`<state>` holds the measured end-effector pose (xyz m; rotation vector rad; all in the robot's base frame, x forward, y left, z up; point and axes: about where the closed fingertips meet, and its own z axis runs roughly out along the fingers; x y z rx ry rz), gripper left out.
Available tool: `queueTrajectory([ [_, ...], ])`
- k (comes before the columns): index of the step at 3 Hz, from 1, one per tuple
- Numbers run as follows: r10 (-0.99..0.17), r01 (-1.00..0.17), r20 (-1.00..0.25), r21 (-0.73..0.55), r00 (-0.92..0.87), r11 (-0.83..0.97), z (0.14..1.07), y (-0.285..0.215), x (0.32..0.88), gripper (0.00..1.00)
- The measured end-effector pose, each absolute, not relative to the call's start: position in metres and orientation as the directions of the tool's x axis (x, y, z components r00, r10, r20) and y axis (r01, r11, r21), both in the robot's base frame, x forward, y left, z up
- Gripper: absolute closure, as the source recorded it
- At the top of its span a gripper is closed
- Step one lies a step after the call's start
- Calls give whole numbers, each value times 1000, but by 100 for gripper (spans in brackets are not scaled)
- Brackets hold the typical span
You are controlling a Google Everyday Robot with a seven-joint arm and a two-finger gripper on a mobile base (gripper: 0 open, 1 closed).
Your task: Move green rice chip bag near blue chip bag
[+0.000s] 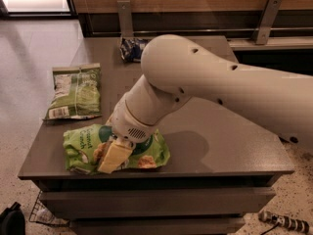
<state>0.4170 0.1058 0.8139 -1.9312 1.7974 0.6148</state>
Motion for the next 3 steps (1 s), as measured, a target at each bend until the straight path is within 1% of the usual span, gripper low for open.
queueTrajectory([
  [3, -807, -998, -587, -12, 62, -68, 815, 106, 417, 100],
])
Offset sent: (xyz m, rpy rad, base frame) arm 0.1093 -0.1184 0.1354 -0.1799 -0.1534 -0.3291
